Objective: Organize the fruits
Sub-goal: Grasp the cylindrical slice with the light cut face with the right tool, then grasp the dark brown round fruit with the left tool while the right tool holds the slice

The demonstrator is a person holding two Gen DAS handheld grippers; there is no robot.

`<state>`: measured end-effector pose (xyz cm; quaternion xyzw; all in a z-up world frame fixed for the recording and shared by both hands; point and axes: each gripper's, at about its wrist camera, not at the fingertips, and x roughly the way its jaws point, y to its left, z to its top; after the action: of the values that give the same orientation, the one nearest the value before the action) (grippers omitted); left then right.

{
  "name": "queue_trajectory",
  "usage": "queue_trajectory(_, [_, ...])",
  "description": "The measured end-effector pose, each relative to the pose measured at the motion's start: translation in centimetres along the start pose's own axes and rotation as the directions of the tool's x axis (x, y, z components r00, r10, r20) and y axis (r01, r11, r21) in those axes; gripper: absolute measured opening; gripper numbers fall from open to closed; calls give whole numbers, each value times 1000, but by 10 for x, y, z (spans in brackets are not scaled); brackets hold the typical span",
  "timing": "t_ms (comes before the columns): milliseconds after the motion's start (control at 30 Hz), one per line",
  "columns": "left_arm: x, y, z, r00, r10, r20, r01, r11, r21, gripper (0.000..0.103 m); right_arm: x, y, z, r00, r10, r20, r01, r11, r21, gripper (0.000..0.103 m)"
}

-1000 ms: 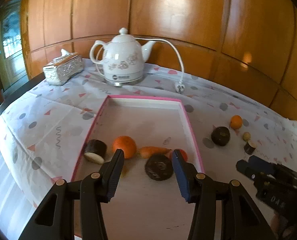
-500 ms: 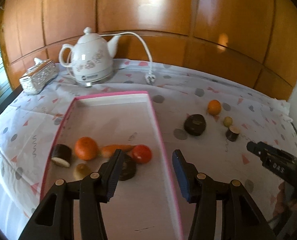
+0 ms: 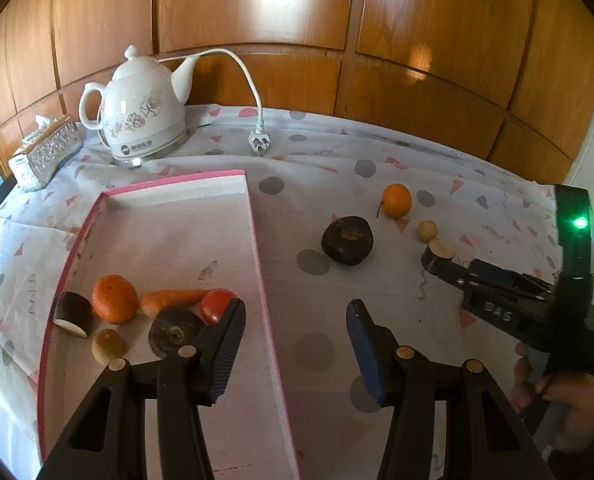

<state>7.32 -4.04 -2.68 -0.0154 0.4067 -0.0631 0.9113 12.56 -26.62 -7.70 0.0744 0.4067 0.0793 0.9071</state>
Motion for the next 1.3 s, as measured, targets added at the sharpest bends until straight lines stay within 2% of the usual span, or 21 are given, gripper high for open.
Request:
queue_trajectory(167, [7, -3, 3, 1000, -6, -10, 6, 1000, -6, 53, 17, 6, 4, 1000, -23, -12, 22, 1000, -19, 53])
queue_trajectory(267, [11, -6, 5, 1000, -13, -19, 13, 1000, -7, 53, 22, 7, 6, 1000, -20, -22, 19, 999, -35, 33])
queue_trajectory(433, [22, -16, 12, 999, -32, -35, 32, 999, -7, 56, 15, 6, 7, 996, -84, 8, 84, 993, -81, 32])
queue_trajectory(567, [35, -23, 22, 996, -65, -63, 63, 997, -36, 57, 11, -4, 4, 991, -130, -7, 129, 989, -77, 32])
queue_trajectory(667, [48, -29, 31, 994, -70, -79, 66, 997, -51, 57, 8, -10, 1, 991, -132, -9, 131, 989, -60, 32])
queue_trajectory(733, [58, -33, 38, 993, -75, -92, 70, 996, -58, 62, 7, -12, 1, 991, -134, -7, 133, 990, -56, 32])
queue_trajectory(800, [68, -36, 44, 992, -73, -102, 66, 995, -69, 63, 8, -12, 2, 991, -132, -7, 131, 990, -52, 32])
queue_trajectory(1100, [110, -42, 57, 988, -14, -154, 1, 997, -83, 67, 6, -14, 3, 993, -121, 1, 121, 992, -42, 33])
queue_trajectory(1200, [119, -44, 58, 989, 18, -144, -27, 998, -61, 64, 6, -15, 3, 993, -118, 2, 118, 992, -39, 33])
queue_trajectory(1233, [120, -45, 58, 990, 13, -137, -20, 998, -51, 55, 6, -15, 3, 993, -117, 1, 117, 992, -39, 33])
queue_trajectory(1267, [121, -45, 58, 989, -13, -144, 5, 999, -54, 49, 6, -15, 3, 993, -117, 1, 117, 992, -39, 33])
queue_trajectory(1300, [122, -45, 57, 989, -11, -144, 4, 999, -52, 50, 6, -15, 3, 993, -116, 2, 116, 992, -38, 33])
